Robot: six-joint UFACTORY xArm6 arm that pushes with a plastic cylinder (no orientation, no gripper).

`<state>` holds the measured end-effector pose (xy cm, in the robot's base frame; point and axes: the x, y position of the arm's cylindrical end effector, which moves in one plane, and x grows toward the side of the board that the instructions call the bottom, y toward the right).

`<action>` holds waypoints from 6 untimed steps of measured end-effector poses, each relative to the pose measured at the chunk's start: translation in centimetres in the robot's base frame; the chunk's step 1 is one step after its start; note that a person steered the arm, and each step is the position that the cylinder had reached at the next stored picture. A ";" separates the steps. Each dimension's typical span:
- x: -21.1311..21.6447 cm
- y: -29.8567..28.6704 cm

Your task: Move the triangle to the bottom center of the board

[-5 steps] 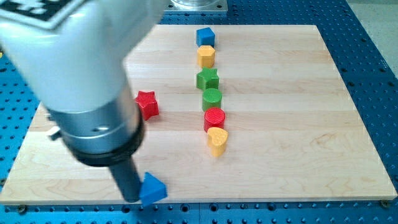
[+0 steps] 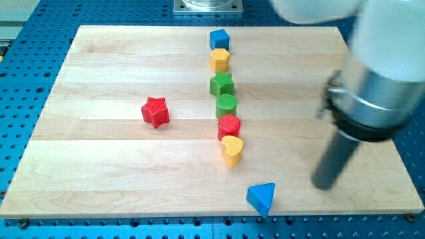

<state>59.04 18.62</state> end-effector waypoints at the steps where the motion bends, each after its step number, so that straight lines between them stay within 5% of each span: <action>1: 2.7 -2.1; 5: 2.0 -19.3; 6: -4.3 -24.1</action>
<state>54.78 -5.49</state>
